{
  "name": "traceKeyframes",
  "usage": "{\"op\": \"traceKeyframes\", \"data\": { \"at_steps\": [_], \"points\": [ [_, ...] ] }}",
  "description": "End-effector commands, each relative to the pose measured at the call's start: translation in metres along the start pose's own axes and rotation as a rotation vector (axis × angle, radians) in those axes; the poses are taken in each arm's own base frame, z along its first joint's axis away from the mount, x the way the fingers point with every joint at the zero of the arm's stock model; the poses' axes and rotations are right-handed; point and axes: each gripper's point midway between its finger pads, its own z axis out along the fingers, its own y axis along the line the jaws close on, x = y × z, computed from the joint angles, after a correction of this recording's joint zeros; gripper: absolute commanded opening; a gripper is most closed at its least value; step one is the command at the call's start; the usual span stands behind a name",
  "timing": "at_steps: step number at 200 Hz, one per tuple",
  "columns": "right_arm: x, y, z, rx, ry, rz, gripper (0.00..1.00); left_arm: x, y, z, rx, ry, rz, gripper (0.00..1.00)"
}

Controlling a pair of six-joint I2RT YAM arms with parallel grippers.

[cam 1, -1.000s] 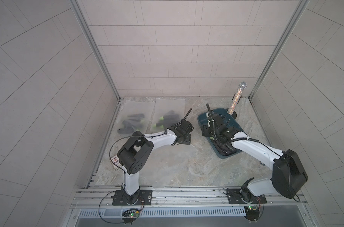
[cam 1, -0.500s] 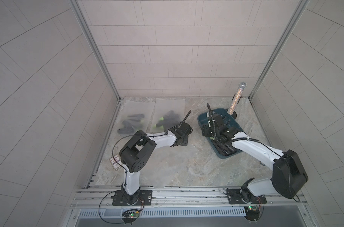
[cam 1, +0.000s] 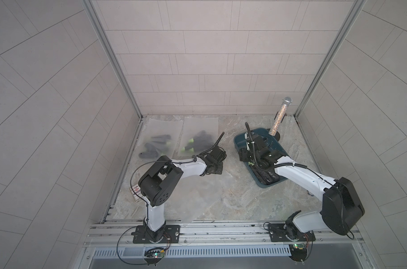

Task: Place the eggplant in a zip-top bag and seal the zipper
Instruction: Pick up the zipper food storage bag at the center of the board.

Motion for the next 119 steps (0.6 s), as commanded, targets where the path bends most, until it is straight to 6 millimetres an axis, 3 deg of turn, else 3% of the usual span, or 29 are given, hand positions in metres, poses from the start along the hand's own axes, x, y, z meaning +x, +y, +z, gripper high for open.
{"op": "traceKeyframes", "data": {
  "at_steps": [1, 47, 119],
  "points": [
    [0.003, 0.0, -0.002, -0.015, 0.01, -0.002, 0.71, 0.0, -0.004, -0.02, 0.073, 0.026, -0.001, 0.0],
    [0.006, 0.01, -0.01, -0.111, 0.036, -0.015, 0.64, -0.035, -0.028, -0.071, 0.331, -0.084, 0.014, 0.0],
    [0.005, 0.054, -0.035, -0.412, 0.066, 0.004, 0.59, -0.051, -0.052, -0.133, 0.555, -0.283, 0.127, 0.0]
  ]
}}
